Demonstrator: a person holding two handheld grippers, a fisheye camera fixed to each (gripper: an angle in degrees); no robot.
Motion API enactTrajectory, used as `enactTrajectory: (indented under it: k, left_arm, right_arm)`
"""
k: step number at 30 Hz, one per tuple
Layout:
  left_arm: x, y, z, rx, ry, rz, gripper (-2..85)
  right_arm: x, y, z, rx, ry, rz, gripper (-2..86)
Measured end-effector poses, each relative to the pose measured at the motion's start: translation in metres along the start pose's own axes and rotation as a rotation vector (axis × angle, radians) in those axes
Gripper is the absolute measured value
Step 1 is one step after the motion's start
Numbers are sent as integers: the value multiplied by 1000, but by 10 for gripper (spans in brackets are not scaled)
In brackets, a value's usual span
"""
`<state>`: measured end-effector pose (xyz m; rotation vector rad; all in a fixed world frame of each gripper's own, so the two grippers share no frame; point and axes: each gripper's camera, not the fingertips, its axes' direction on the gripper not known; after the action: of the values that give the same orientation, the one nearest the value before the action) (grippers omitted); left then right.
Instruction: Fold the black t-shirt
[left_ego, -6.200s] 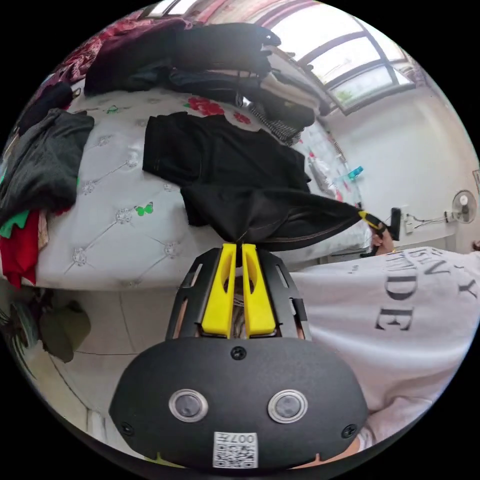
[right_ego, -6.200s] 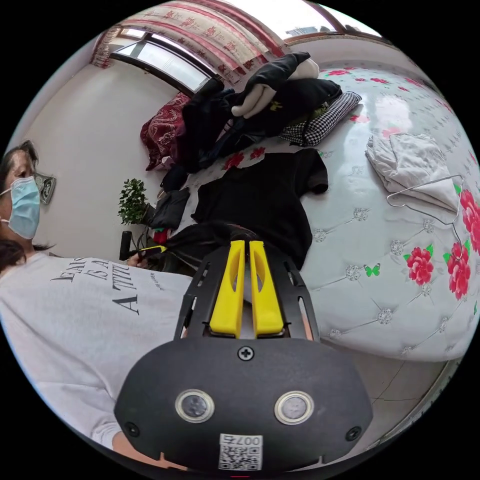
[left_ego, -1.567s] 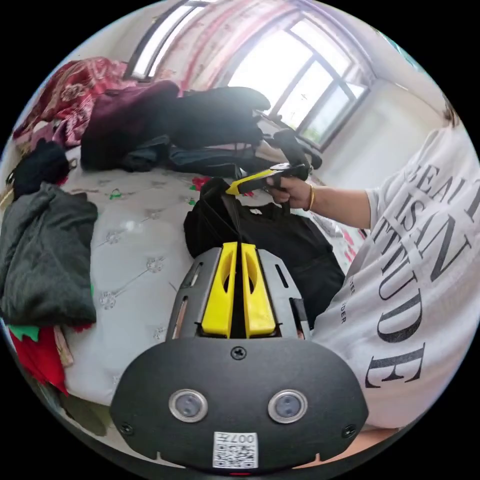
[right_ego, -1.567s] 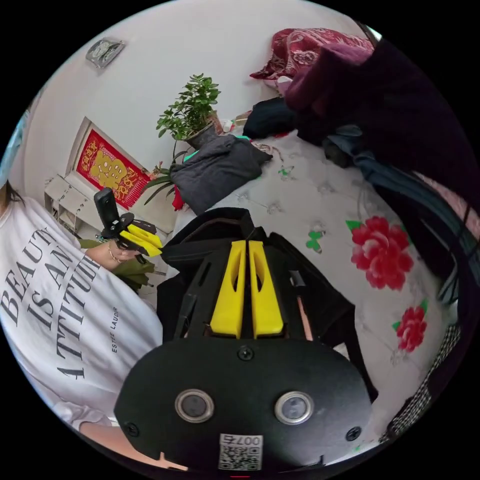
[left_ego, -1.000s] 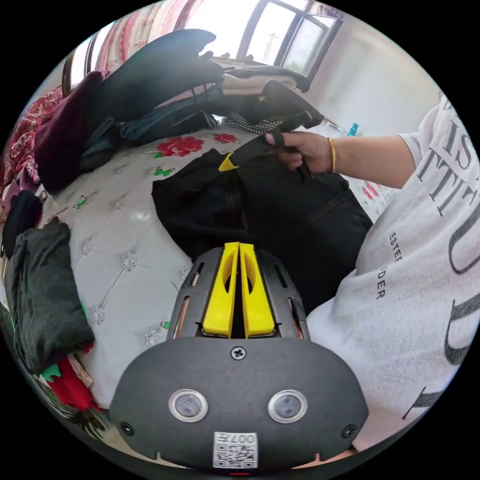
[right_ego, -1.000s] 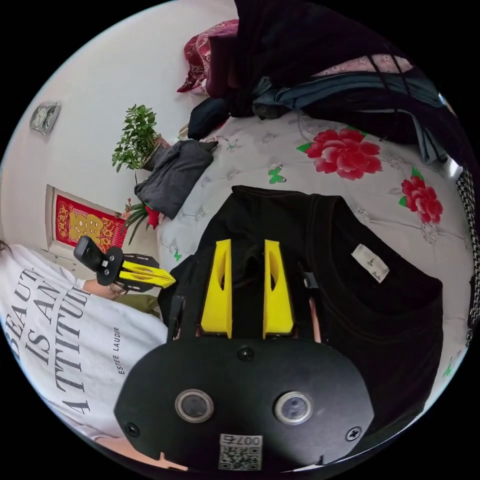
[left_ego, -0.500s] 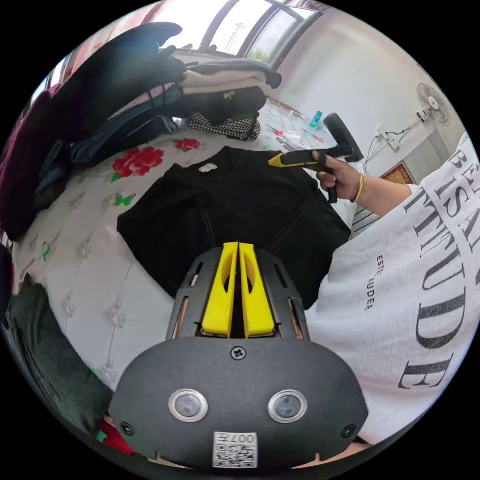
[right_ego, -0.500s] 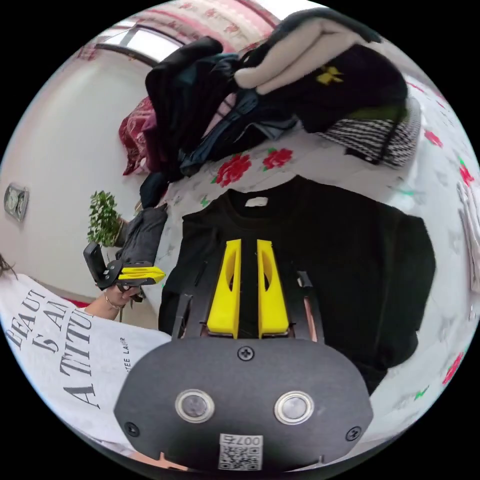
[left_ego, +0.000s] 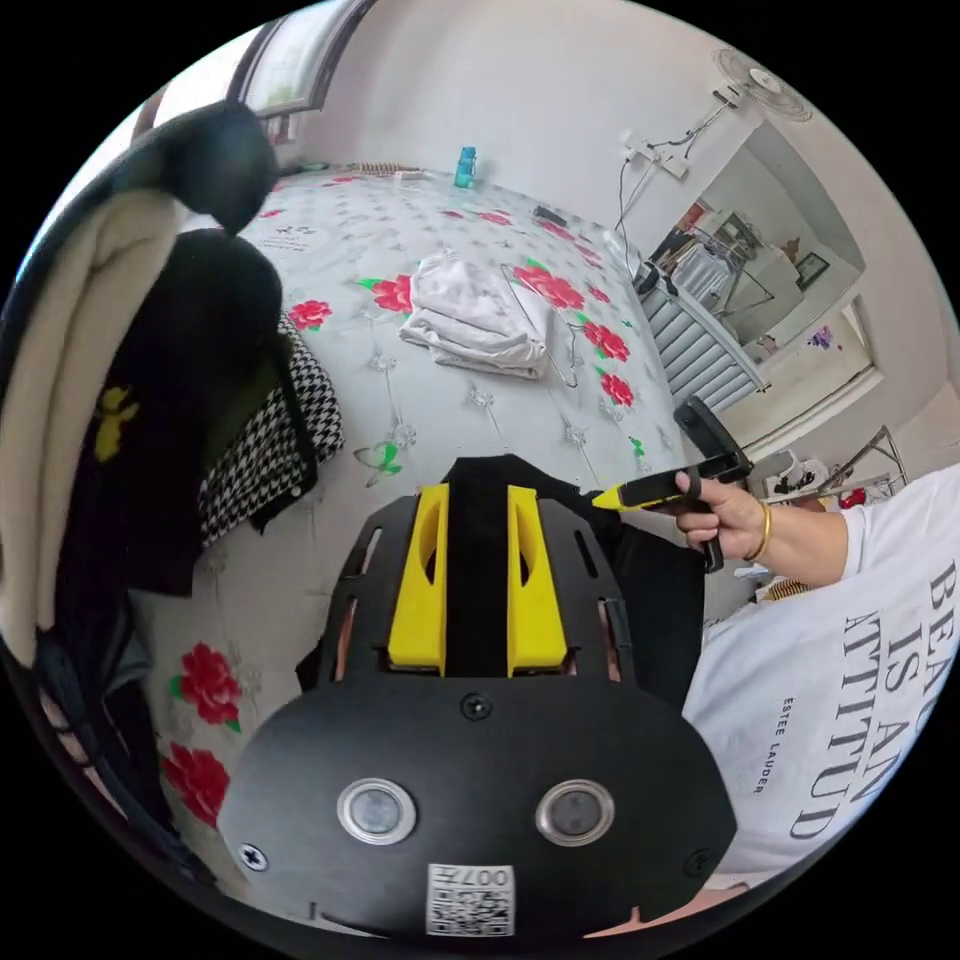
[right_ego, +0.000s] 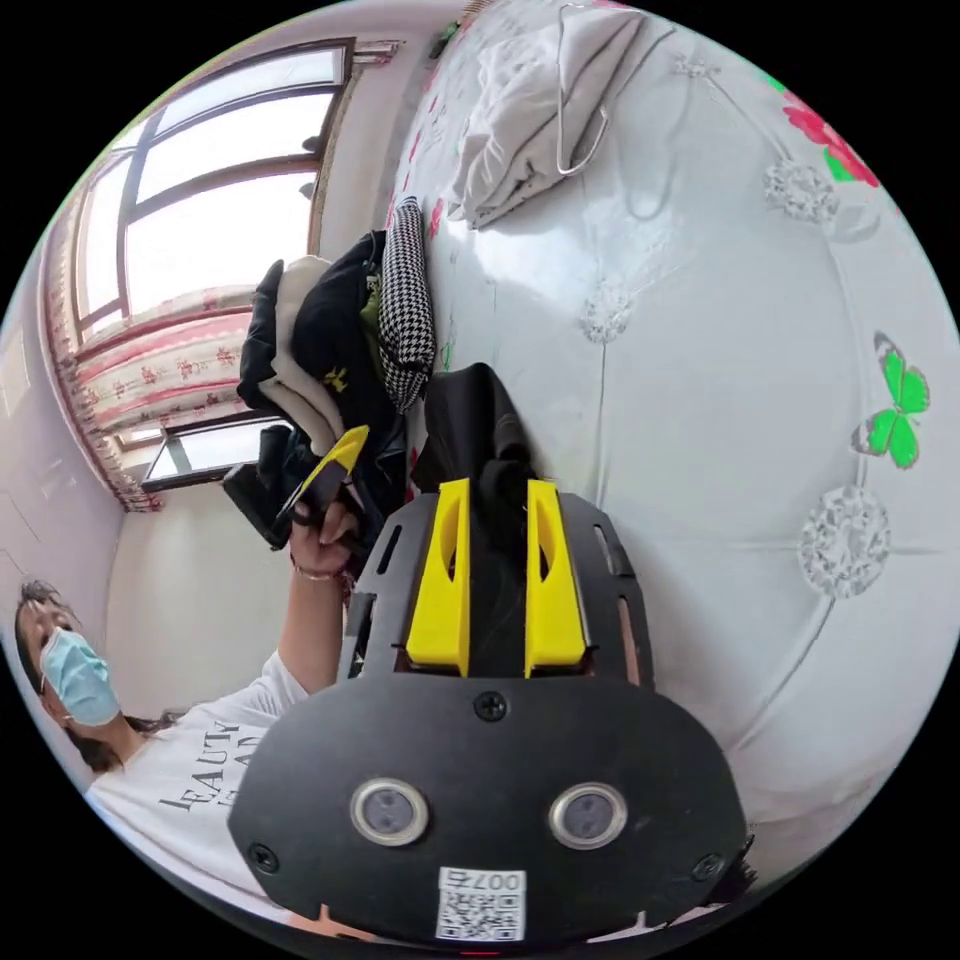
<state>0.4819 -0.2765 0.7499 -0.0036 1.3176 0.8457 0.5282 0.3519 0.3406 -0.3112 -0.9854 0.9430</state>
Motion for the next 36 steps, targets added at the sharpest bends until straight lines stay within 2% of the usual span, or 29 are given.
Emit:
enactTrajectory:
  k: [3,5,7,9,11,12,14,16,18,20,22,24,26,30,32,34,36]
  left_arm:
    - [-5,-53,53,-135,50,17,131]
    - [4,-83,102,-326,90,66,142]
    - [18,-94,130,-403,86,137,142]
    - [32,-101,153,-461,63,187,128]
    - [44,-108,165,-485,-50,234,88]
    - [45,-109,168,-500,-66,239,77]
    - [52,-109,175,-532,-188,301,3]
    - [52,-107,177,-534,-189,314,-4]
    - [46,-104,168,-474,-110,264,-6]
    - [31,-92,131,-269,19,151,-5]
    - [19,-79,107,-152,71,89,1]
    - [20,-72,97,-104,85,140,25]
    - [38,-78,113,-211,119,288,89]
    - [76,-84,171,-494,169,498,126]
    - [99,-76,212,-650,65,604,89]
    - [111,-73,214,-621,-73,693,43]
    - [109,-75,217,-649,-68,662,7]
  right_arm:
    - [-4,1,-20,50,-22,-126,8]
    - [-36,16,-41,59,124,-415,3]
    - [-45,27,-44,-21,231,-533,2]
    - [-36,30,-47,-95,207,-525,3]
    - [-11,27,-54,-131,84,-420,5]
    - [-4,25,-57,-125,63,-385,5]
    - [25,21,-69,-73,-31,-250,3]
    - [37,19,-79,-55,-90,-207,1]
    - [26,24,-97,-14,-38,-311,0]
    - [-5,40,-117,-42,34,-554,0]
    - [-17,52,-125,-93,63,-671,1]
    - [-13,54,-124,-166,62,-670,4]
    - [7,49,-121,-199,29,-575,11]
    - [31,44,-127,-166,-95,-420,17]
    - [32,49,-124,-181,-79,-418,14]
    - [33,52,-121,-208,-57,-421,8]
    - [35,55,-122,-218,-32,-423,4]
